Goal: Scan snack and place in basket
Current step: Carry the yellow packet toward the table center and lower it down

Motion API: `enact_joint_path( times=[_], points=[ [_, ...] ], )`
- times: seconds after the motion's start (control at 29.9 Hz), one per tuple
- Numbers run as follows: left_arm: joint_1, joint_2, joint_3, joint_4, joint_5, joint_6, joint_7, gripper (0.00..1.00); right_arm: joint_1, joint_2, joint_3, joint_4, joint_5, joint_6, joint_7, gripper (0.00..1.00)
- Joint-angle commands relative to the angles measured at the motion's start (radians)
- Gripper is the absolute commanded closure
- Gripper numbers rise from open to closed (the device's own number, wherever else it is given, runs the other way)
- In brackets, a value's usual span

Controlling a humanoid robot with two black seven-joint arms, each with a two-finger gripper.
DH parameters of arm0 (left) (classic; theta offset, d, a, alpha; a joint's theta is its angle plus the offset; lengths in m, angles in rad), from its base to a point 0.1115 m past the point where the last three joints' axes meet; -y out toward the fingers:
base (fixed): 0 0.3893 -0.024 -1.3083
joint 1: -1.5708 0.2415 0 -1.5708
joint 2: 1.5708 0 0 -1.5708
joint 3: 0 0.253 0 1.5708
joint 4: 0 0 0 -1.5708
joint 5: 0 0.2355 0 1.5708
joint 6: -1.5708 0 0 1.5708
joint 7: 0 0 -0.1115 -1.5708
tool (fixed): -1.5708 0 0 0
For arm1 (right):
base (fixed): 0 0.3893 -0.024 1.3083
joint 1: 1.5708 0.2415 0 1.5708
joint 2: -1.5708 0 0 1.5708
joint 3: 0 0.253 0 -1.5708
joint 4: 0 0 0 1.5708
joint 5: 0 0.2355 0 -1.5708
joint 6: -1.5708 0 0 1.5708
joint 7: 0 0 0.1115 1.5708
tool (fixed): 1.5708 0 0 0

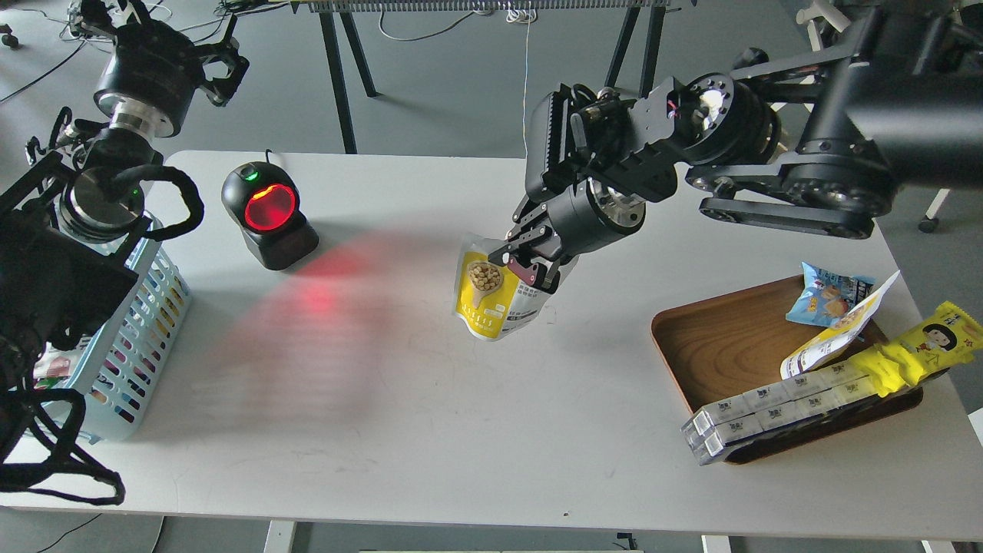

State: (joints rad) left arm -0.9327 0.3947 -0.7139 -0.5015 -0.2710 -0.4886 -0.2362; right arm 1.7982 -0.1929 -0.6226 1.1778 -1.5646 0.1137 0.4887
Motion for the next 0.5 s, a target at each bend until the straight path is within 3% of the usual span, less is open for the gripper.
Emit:
enact_joint_path(
  times=[0.0,0.47],
  points=[
    [0.002,0.0,-0.001,0.0,-0.001,0.0,0.0,0.0,-0.025,0.035,-0.002,-0.027,0.0,0.0,0.0,1.0],
    [0.002,-0.005,-0.001,0.0,-0.001,0.0,0.0,0.0,-0.083,0.145,-0.003,-0.141,-0.002,-0.029,0.0,1.0]
  ],
)
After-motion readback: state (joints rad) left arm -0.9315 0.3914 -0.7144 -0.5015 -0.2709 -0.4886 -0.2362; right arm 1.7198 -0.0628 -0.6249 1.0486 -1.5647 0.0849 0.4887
